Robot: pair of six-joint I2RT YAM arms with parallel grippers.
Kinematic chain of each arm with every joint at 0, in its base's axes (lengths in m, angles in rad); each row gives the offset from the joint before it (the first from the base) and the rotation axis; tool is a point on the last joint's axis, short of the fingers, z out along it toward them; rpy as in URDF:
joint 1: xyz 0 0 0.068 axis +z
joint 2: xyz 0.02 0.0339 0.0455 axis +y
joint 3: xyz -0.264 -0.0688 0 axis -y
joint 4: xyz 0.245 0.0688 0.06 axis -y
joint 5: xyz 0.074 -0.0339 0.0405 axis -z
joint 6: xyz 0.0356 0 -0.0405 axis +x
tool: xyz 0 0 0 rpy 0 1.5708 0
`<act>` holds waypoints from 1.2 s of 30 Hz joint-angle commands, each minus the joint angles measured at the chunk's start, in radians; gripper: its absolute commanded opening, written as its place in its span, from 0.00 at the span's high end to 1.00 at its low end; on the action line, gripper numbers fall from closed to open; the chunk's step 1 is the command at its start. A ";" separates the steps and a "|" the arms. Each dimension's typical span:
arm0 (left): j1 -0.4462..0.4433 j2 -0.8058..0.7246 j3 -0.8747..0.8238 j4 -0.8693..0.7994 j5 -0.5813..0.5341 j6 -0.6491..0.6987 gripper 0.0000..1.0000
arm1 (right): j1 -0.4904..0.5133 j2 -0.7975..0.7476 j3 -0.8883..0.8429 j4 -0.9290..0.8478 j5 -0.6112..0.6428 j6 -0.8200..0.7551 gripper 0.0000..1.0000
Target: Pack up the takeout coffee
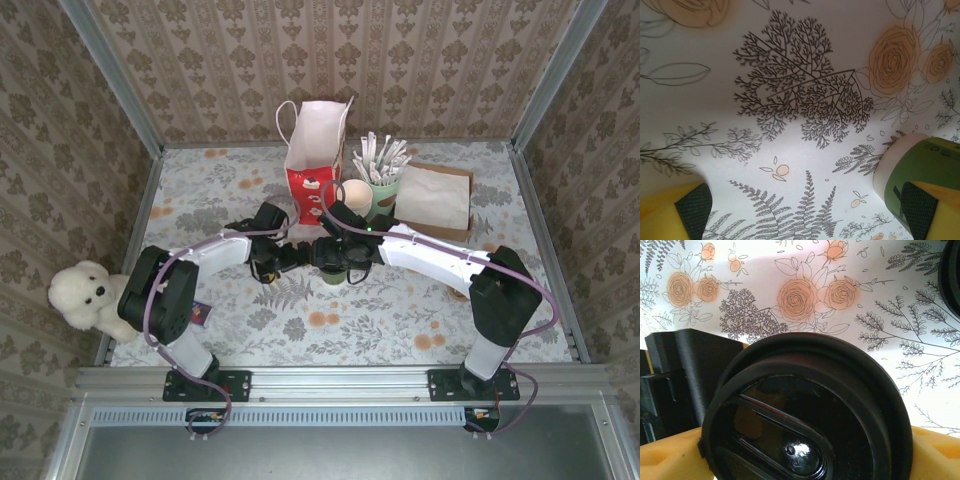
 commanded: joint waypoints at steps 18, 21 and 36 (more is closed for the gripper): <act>0.015 -0.061 0.065 -0.001 -0.068 0.038 0.00 | -0.111 -0.281 -0.283 -0.136 -0.007 -0.090 0.22; 0.013 -0.080 0.053 0.034 -0.072 0.036 0.00 | -0.195 -0.334 -0.331 -0.141 -0.004 -0.118 0.22; 0.014 -0.181 -0.017 0.184 -0.100 0.020 0.00 | -0.643 -0.336 -0.301 0.011 -0.023 -0.245 0.21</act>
